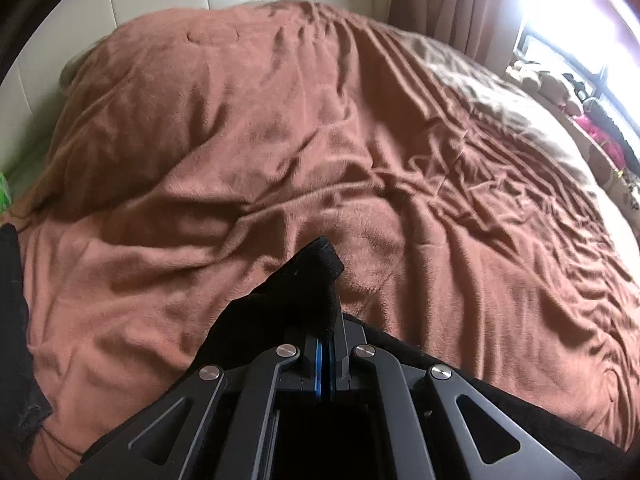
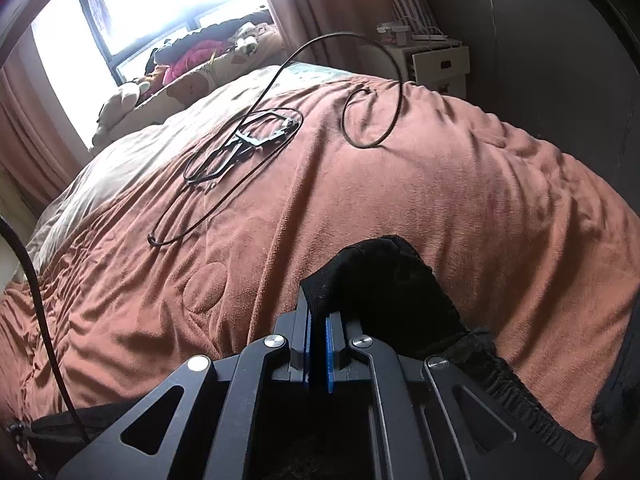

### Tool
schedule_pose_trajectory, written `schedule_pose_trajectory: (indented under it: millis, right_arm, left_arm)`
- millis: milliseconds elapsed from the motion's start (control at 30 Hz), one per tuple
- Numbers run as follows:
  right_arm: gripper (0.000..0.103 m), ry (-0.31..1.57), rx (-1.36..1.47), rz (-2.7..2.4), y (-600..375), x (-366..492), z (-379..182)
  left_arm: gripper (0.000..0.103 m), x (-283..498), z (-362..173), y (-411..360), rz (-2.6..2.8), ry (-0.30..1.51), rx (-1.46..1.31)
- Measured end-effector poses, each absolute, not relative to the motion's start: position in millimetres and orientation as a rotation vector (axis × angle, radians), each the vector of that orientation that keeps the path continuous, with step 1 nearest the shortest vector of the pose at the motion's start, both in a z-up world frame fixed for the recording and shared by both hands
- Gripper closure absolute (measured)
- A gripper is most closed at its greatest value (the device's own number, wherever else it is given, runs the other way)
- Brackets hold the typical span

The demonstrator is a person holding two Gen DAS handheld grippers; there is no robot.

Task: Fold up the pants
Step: 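Open both grippers to release the folded pants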

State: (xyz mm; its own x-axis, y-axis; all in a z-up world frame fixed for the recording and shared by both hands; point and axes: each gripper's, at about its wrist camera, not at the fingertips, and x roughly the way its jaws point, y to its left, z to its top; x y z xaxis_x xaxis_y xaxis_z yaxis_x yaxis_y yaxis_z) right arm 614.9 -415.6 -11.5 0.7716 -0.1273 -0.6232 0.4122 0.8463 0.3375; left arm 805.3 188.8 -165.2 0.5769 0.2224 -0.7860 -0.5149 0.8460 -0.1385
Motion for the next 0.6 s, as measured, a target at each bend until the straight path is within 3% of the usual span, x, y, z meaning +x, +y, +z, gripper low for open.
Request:
schedule_pose_trajectory:
  millis: [100, 133, 167, 200, 233, 267, 600]
  right_arm:
    - [0.093, 0.667, 0.489, -0.307, -414.8, 620.6, -20.9]
    - [0.077, 0.674, 0.502, -0.284, -415.8, 619.5, -22.8]
    - [0.057, 0.673, 0.515, -0.253, -416.5, 618.1, -23.3]
    - [0.047, 0.671, 0.521, -0.233, -417.3, 615.5, -22.8]
    - [0.037, 0.659, 0.522, -0.229, -418.3, 609.1, -20.1]
    - [0.036, 0.646, 0.520, -0.220, -417.7, 604.3, -18.2]
    - [0.036, 0.667, 0.427, -0.152, -410.2, 546.0, 0.2]
  left_arm:
    - [0.097, 810.6, -174.0, 188.5, 0.455, 0.905, -0.365]
    - [0.095, 808.9, -173.1, 187.8, 0.449, 0.906, -0.361]
    - [0.084, 806.9, -171.1, 187.3, 0.441, 0.903, -0.356]
    - [0.064, 804.2, -168.0, 187.2, 0.439, 0.898, -0.350]
    - [0.052, 799.6, -163.1, 187.8, 0.442, 0.886, -0.345]
    - [0.036, 794.1, -157.2, 188.7, 0.443, 0.868, -0.340]
    - [0.035, 731.9, -126.4, 189.5, 0.410, 0.838, -0.312]
